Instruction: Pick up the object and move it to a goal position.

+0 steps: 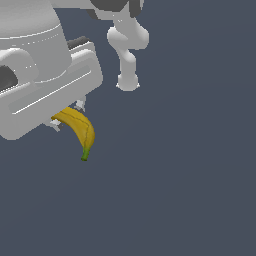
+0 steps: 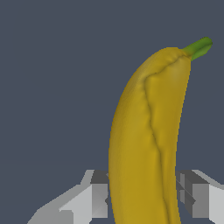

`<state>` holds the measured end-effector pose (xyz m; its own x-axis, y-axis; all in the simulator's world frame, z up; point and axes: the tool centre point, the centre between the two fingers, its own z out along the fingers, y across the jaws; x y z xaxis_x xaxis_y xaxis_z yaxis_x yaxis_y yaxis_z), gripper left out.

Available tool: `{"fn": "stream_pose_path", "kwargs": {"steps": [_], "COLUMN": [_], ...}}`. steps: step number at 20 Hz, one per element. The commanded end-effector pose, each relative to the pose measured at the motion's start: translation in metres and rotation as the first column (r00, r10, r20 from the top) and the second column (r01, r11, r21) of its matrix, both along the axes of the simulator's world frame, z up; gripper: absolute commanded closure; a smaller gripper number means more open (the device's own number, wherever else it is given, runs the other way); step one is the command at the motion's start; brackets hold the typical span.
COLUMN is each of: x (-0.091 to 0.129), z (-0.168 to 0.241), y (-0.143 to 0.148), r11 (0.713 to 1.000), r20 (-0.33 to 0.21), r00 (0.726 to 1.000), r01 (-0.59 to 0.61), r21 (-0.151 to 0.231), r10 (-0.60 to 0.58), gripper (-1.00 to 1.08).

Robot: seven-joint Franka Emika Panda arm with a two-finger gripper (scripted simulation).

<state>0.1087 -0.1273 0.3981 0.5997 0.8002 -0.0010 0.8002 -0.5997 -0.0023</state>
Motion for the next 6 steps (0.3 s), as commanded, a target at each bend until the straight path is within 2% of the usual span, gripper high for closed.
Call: {"fn": "stream_pose_path", "kwargs": {"steps": [1, 6], "x": [0.001, 0.0017], "z": [0.0033, 0.0045], "y": [-0.0007, -0.0011], "r11": [1.0, 1.0], "r20": [0.002, 0.002], "r00": [1.0, 1.0], "r01": [0.0, 0.0], "r21": [-0.001, -0.001], "r10": [0.0, 0.0], "gripper": [1.08, 1.08]}}
